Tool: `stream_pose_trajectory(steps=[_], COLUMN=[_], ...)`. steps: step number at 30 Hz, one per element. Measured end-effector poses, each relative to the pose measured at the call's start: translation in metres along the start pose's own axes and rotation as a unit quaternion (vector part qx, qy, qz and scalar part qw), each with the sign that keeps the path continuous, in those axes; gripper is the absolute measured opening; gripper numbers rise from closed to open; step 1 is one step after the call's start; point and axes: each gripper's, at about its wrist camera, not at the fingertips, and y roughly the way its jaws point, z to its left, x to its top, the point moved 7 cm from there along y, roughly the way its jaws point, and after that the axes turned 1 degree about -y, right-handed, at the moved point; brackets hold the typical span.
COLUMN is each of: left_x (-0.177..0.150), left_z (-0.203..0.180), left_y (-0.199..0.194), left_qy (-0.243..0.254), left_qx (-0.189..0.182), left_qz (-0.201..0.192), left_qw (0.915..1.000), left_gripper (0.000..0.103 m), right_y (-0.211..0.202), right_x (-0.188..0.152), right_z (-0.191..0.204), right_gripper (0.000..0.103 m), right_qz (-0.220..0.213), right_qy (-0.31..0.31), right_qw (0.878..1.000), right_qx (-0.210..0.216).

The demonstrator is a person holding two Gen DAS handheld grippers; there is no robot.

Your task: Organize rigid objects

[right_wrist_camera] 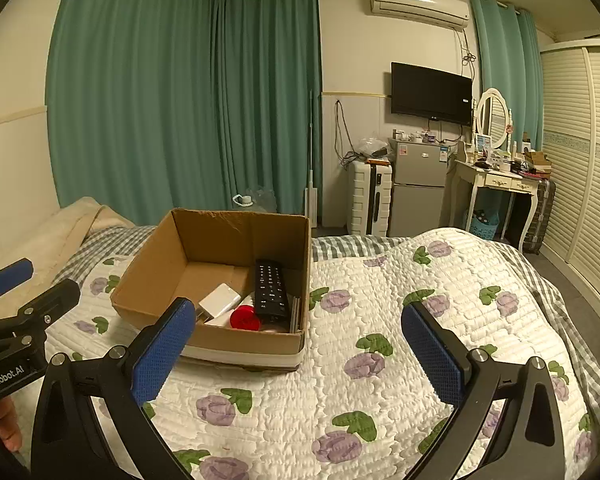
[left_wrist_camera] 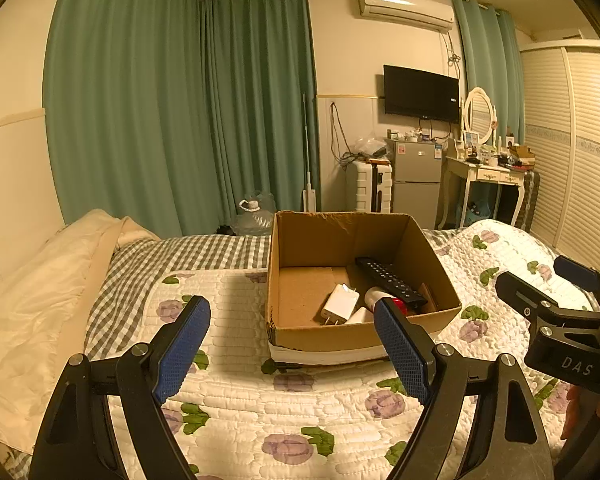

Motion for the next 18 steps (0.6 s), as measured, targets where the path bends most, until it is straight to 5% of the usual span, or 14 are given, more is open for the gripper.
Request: stream_pose_trajectory(steps=[18], left_x=[0.0], left_z=[0.0002], left_y=[0.0003], left_qy=[0.001], left_qx=[0.001], left_qz=[0.0], left_qw=[1.0], left_gripper=[0.086], right_y=[0.0005], right_x=[-0.0015], right_z=[0.0003], right_gripper=[0.103], right_qz=[0.002], right_qy=[0.0], right_qw=[1.0], right_qx=[-0.003])
